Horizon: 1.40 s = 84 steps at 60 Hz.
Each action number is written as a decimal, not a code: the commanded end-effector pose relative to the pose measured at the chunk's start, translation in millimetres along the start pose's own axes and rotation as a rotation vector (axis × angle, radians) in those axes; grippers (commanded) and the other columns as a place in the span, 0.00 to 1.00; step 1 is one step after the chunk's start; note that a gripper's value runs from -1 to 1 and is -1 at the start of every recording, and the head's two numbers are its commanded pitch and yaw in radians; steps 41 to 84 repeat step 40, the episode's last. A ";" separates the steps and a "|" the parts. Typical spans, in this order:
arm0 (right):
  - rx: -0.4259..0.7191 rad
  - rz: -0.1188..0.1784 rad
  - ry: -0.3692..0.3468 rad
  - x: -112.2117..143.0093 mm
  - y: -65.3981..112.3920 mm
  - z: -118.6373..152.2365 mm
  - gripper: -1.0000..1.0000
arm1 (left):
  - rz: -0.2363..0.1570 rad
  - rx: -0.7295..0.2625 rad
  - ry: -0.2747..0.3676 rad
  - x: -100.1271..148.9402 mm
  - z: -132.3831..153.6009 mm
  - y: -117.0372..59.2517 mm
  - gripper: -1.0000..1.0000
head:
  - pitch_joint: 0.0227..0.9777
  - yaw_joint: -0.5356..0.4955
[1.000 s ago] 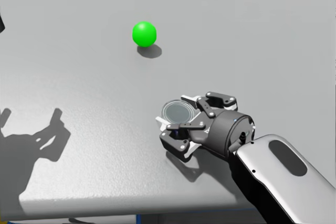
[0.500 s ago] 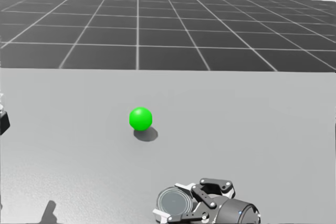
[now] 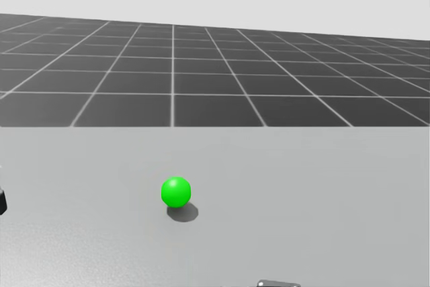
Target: Watch the red light. When it turns green, pick up the object.
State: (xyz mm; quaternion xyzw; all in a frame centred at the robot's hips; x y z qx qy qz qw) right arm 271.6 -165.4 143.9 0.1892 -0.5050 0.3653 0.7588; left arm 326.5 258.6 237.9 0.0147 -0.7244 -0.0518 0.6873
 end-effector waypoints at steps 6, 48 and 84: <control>-0.147 0.005 -0.093 36.2 -15.1 13.3 1.00 | 0.003 0.000 -0.001 0.6 0.1 0.3 0.00 | 0.44 0.39; -0.360 0.111 -0.488 173.6 -36.2 91.4 1.00 | -0.006 0.007 -0.009 1.2 1.0 -1.1 0.00 | 0.44 0.39; -0.360 0.111 -0.488 173.6 -36.2 91.4 1.00 | -0.006 0.007 -0.009 1.2 1.0 -1.1 0.00 | 0.44 0.39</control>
